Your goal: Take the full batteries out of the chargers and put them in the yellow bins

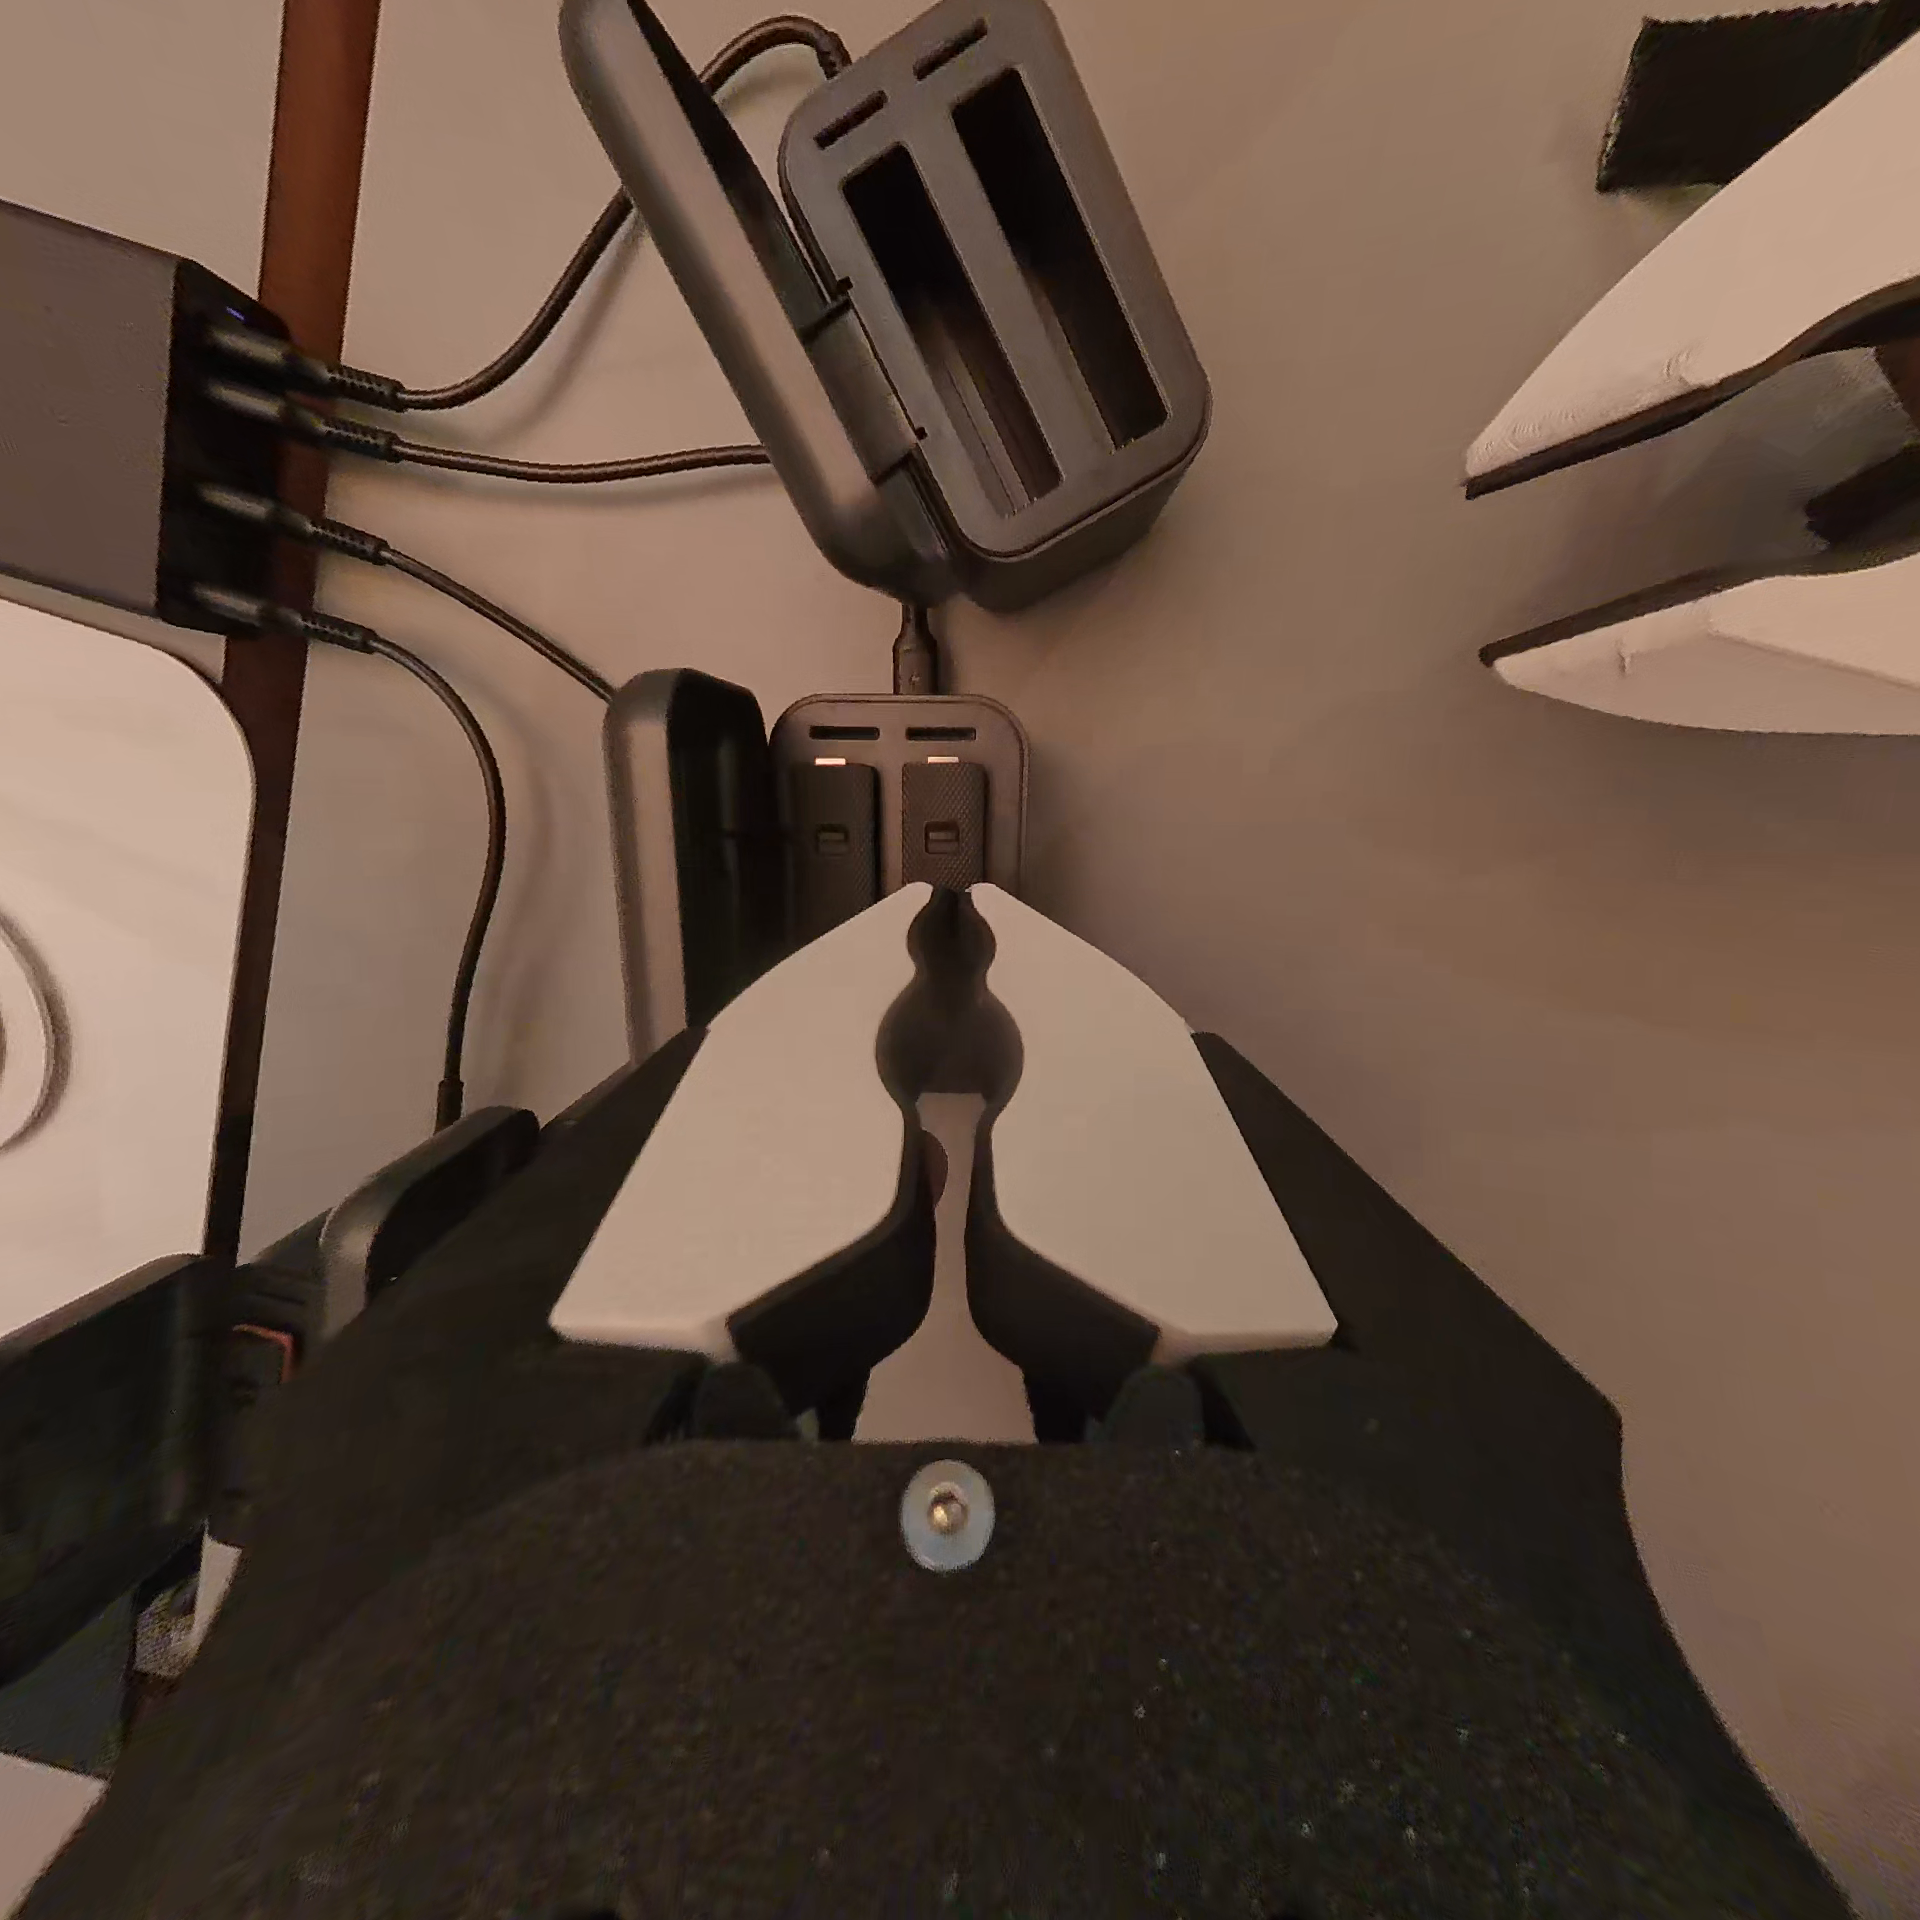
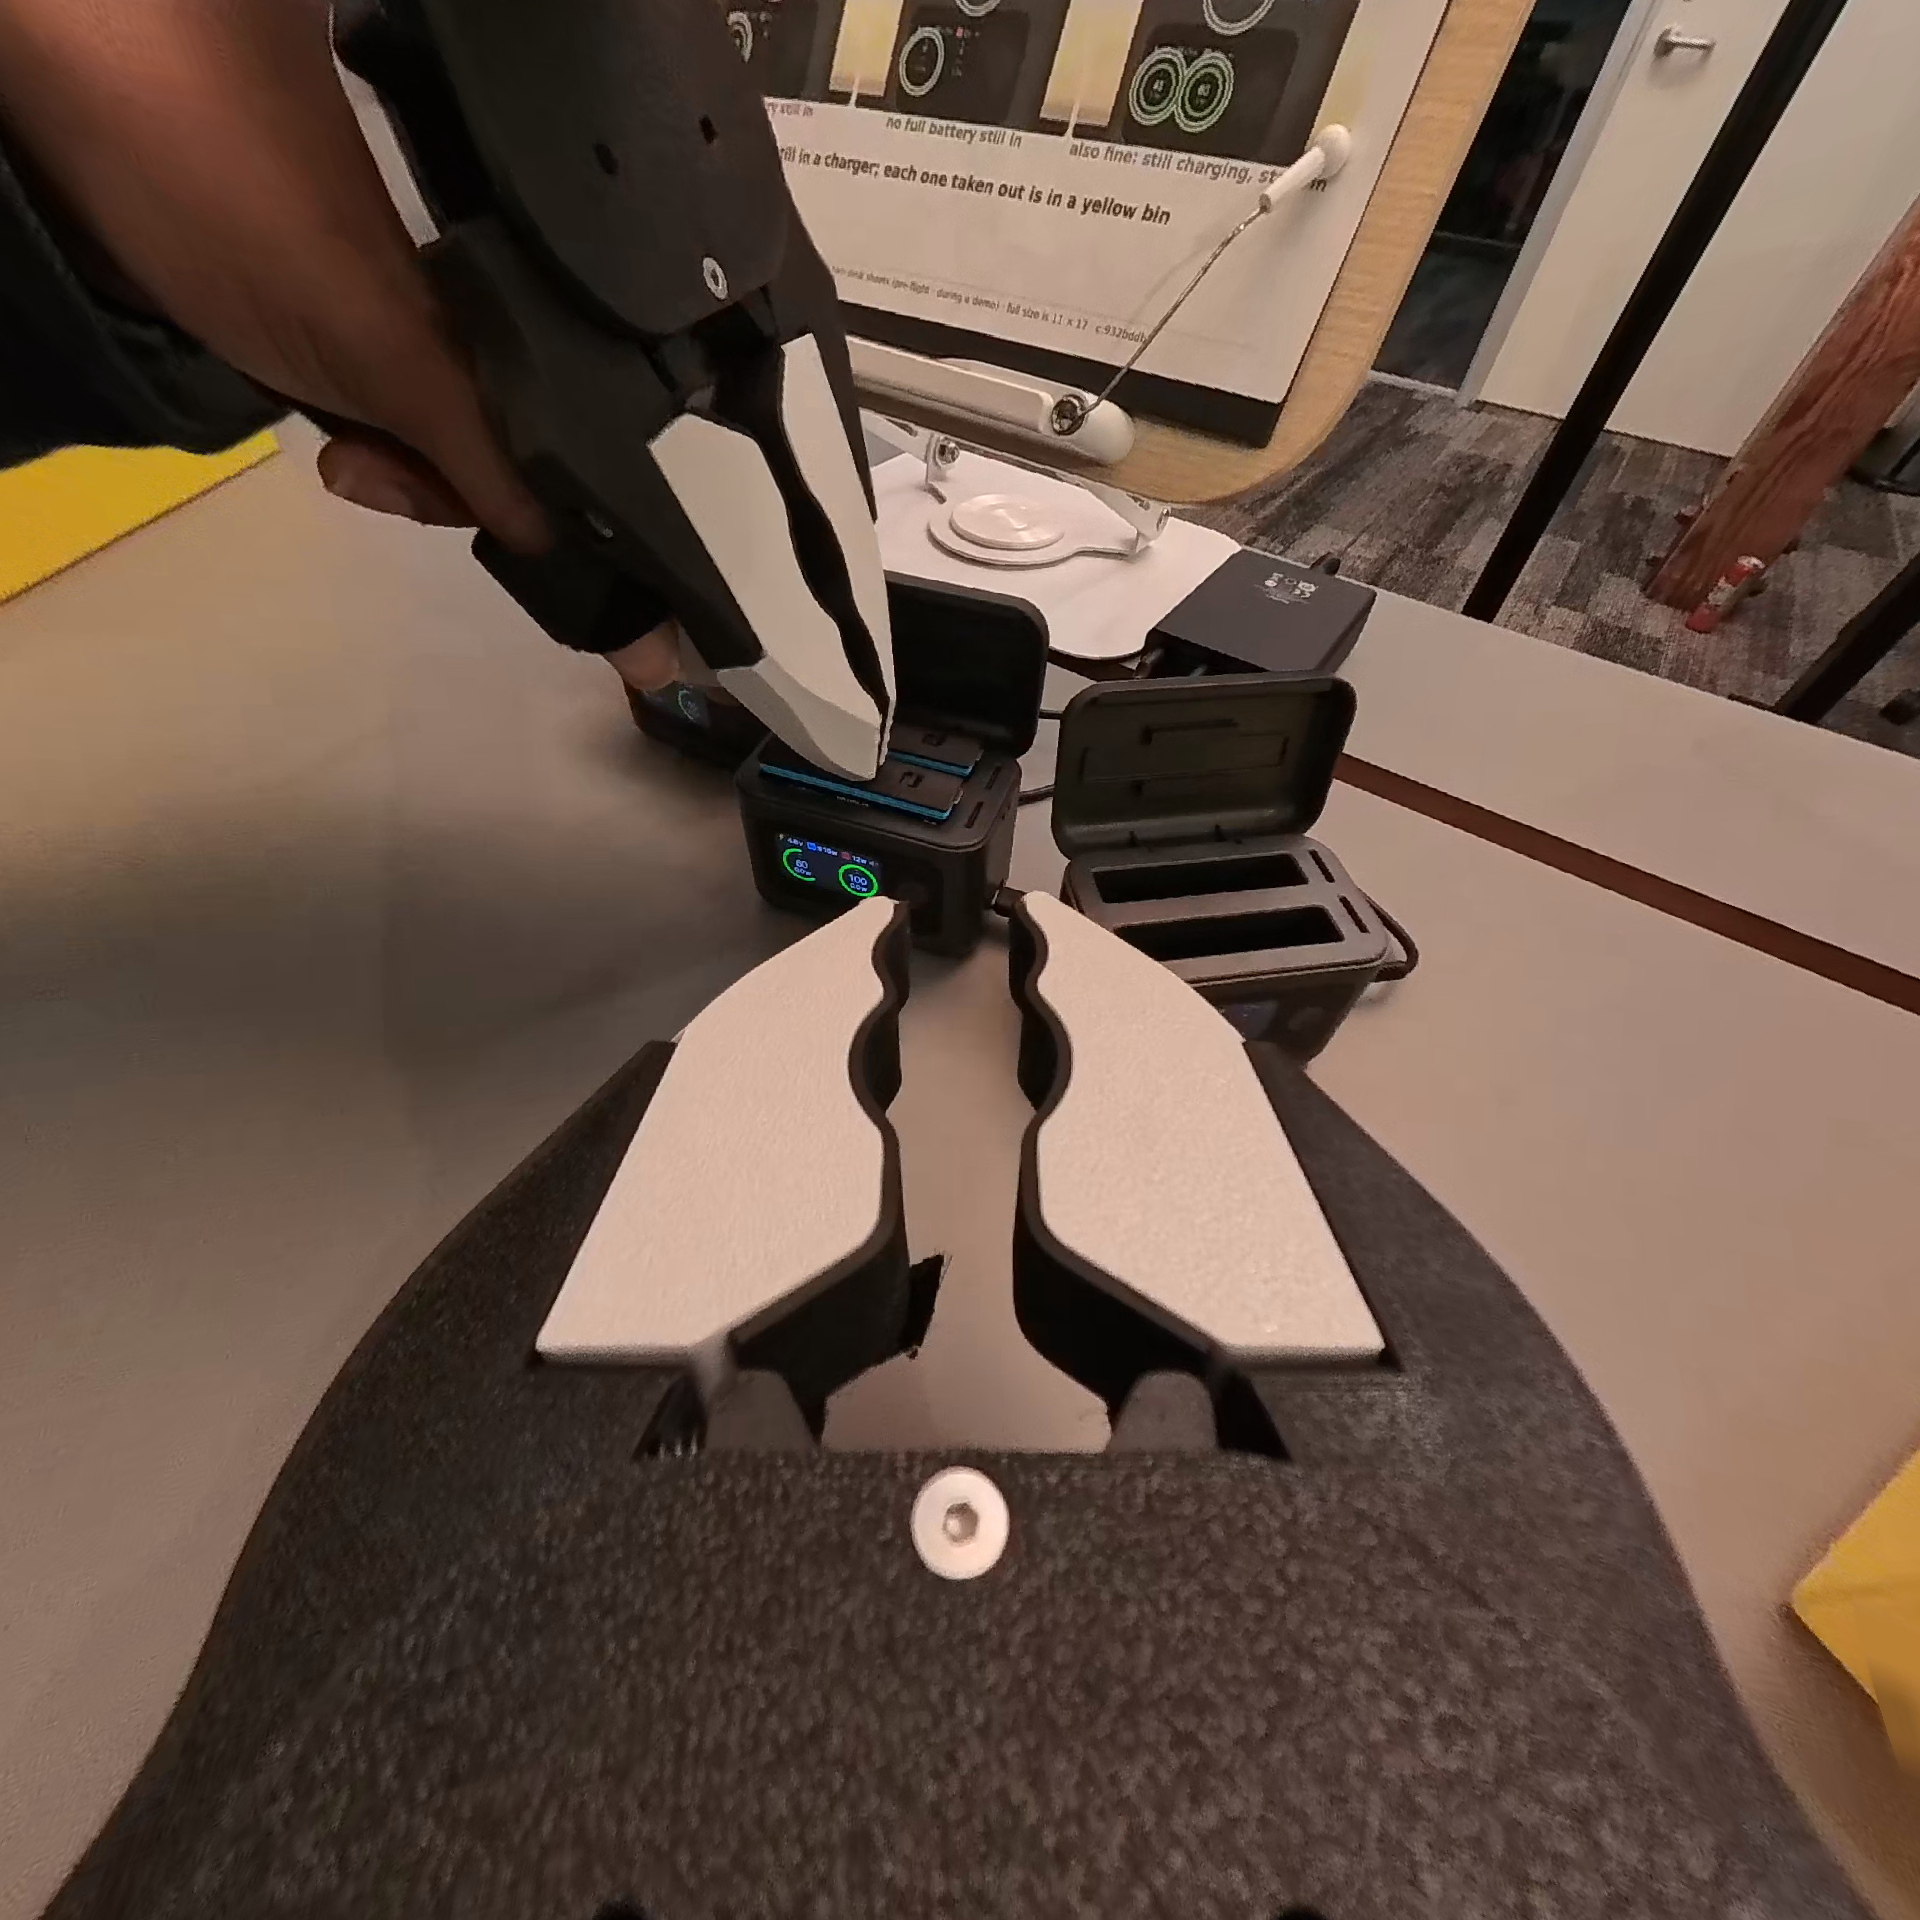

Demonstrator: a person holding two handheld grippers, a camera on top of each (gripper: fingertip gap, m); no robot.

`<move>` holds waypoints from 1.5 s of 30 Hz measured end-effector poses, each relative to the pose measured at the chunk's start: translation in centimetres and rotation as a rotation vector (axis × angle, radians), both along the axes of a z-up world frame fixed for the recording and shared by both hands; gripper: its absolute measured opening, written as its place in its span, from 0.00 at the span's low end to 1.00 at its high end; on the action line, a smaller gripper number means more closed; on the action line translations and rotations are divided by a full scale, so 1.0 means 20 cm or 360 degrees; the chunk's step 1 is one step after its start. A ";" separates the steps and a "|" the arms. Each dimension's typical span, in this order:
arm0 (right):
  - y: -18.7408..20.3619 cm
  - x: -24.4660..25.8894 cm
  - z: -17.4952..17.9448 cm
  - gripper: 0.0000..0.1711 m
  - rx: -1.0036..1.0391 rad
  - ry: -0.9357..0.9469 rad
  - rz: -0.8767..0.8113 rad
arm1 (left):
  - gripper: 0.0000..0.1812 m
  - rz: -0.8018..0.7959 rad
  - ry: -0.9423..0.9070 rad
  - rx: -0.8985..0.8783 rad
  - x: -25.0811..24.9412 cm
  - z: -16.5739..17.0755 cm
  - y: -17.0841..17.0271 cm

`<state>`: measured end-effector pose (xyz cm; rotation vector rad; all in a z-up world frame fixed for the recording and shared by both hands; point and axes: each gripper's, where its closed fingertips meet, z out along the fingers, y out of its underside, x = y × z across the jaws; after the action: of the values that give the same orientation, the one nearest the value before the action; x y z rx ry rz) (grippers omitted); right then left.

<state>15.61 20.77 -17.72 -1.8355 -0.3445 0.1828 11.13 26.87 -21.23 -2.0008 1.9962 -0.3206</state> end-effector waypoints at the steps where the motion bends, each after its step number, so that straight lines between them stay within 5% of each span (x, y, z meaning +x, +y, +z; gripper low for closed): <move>1: 0.00 0.00 0.00 0.10 -0.0001 -0.0001 0.0001 | 0.00 -0.0006 0.0000 0.0007 0.00 0.00 0.00; 7: 0.00 0.01 0.00 0.10 0.0005 -0.0010 -0.0005 | 0.00 -0.0016 -0.0070 -0.0015 0.00 0.01 -0.02; 19: 0.00 0.01 -0.02 0.11 -0.0007 -0.0017 -0.0012 | 0.06 0.0241 -0.1031 -0.0083 -0.08 0.35 -0.14; 23: 0.00 0.00 -0.04 0.12 -0.0021 -0.0013 -0.0012 | 0.12 0.0368 -0.1232 -0.0128 -0.17 0.32 -0.18; 34: 0.13 -0.09 -0.06 0.37 -0.0143 0.0069 -0.0176 | 0.37 0.0507 -0.1008 0.0009 -0.16 -0.05 -0.02; 45: 0.34 -0.24 -0.17 0.37 -0.0374 0.0067 -0.0341 | 0.34 0.0431 -0.0860 0.0138 -0.11 -0.22 0.03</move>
<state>10.78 27.60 -21.04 -2.0824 -0.0975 0.1168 9.00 27.56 -25.54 -1.8471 1.3711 -0.6204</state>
